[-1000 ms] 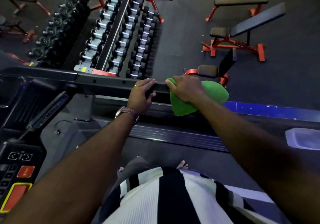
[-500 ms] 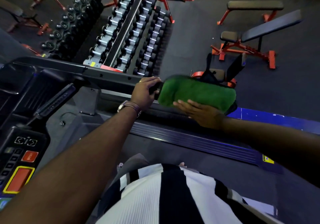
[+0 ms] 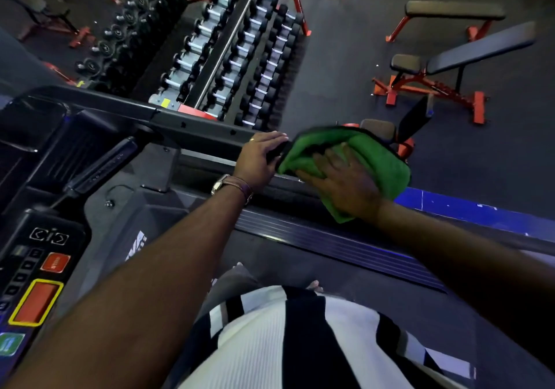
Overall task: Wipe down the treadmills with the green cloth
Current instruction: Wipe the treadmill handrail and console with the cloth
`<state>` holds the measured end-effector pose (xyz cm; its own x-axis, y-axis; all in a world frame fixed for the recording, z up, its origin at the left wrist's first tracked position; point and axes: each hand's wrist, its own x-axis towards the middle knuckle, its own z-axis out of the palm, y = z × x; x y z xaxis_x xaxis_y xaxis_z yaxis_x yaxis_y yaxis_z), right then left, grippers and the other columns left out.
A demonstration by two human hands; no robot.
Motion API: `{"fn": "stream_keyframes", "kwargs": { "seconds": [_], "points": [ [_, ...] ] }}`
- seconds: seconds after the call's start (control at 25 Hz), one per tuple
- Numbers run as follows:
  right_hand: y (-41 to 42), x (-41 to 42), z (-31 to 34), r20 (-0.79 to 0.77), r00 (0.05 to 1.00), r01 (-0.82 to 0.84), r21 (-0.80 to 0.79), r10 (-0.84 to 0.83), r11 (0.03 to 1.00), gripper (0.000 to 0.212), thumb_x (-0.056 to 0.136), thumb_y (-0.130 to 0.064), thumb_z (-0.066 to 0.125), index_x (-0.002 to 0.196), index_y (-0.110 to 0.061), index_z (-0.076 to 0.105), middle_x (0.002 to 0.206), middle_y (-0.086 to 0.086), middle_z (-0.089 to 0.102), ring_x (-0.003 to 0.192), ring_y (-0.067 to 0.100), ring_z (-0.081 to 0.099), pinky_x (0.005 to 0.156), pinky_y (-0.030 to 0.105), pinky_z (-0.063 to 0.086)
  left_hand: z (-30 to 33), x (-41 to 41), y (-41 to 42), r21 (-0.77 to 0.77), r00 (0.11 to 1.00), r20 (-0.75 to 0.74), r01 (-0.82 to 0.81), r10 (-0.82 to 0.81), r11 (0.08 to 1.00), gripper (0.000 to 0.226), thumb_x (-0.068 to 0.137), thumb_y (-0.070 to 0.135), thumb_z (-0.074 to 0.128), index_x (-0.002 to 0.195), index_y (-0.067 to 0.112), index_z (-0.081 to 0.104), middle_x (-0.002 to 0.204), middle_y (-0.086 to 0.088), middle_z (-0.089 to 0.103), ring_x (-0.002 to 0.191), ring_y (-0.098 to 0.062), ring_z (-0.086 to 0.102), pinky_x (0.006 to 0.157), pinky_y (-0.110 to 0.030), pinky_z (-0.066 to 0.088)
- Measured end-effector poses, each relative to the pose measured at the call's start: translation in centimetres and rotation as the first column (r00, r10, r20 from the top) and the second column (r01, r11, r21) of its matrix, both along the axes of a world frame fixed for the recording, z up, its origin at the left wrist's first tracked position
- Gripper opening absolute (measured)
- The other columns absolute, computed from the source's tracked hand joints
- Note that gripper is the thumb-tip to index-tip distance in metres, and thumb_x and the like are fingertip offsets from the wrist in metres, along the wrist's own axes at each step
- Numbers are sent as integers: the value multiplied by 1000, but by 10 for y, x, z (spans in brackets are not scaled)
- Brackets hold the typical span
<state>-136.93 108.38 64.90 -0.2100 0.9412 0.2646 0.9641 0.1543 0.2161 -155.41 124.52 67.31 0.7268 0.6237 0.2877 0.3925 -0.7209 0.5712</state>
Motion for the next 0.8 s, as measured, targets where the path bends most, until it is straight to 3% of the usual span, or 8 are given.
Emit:
{"fn": "stream_keyframes", "kwargs": {
  "seconds": [0.08, 0.2, 0.36, 0.48, 0.56, 0.6, 0.68, 0.8],
  "points": [
    [17, -5, 22, -160, 975, 150, -36, -154, 988, 54, 90, -43, 55, 141, -33, 42, 132, 14, 58, 114, 36, 58, 94, 47, 45, 1, -3, 2, 2, 1000, -13, 22, -22, 1000, 45, 73, 2, 72, 117, 6, 66, 121, -11, 65, 112, -26, 59, 101, -17, 35],
    [27, 2, 48, -287, 873, 312, -294, -394, 904, 69, 79, -66, 57, 141, -42, 37, 121, 7, 64, 103, 33, 62, 84, 40, 48, 3, -2, 3, -15, 999, -24, 35, -35, 999, 44, 74, 4, 73, 117, 7, 67, 122, -9, 65, 114, -25, 58, 103, -17, 35],
    [78, 16, 71, -500, 659, 130, -660, -562, 740, 80, 64, -90, 45, 129, -44, 50, 127, 0, 63, 111, 26, 59, 98, 44, 47, 0, -1, -1, -13, 999, 24, 29, -29, 999, 44, 72, 3, 72, 116, 5, 67, 121, -9, 65, 113, -26, 58, 102, -19, 37],
    [73, 39, 66, -468, 627, 64, -766, -623, 639, 80, 72, -90, 38, 127, -35, 57, 131, 2, 60, 115, 24, 57, 104, 43, 42, -1, 0, 0, -9, 999, 27, 21, -20, 1000, 44, 73, 2, 72, 116, 6, 67, 122, -7, 65, 114, -24, 57, 103, -16, 35],
    [72, 47, 68, -418, 501, 16, -871, -758, 491, 92, 70, -92, 36, 131, -26, 59, 139, 6, 55, 122, 26, 55, 110, 42, 37, -1, 1, -2, -10, 1000, 30, 4, -3, 1000, 43, 73, 2, 71, 116, 7, 67, 121, -7, 65, 114, -24, 57, 103, -19, 37],
    [81, 41, 71, -411, 456, 1, -887, -790, 462, 94, 74, -90, 34, 135, -23, 55, 146, 7, 49, 129, 26, 50, 113, 41, 33, 0, 1, -4, -8, 999, 35, -1, 1, 1000, 43, 73, 1, 70, 116, 6, 67, 121, -8, 65, 114, -25, 57, 103, -23, 40],
    [99, 20, 75, -456, 507, -18, -854, -732, 520, 83, 89, -78, 25, 143, -19, 46, 152, 8, 40, 138, 26, 40, 114, 38, 27, 1, 0, -6, 11, 999, 37, 1, -1, 1000, 46, 73, -1, 68, 119, 4, 65, 125, -11, 63, 117, -26, 55, 102, -33, 43],
    [84, 3, 69, -432, 754, 123, -647, -495, 753, 72, 90, -76, 11, 142, -34, 38, 142, 9, 52, 126, 33, 51, 99, 47, 39, 2, -7, -8, 105, 993, -26, -115, 119, 988, 62, 75, 17, 75, 131, 2, 53, 139, -15, 50, 131, -30, 42, 110, -46, 36]
  ]
}}
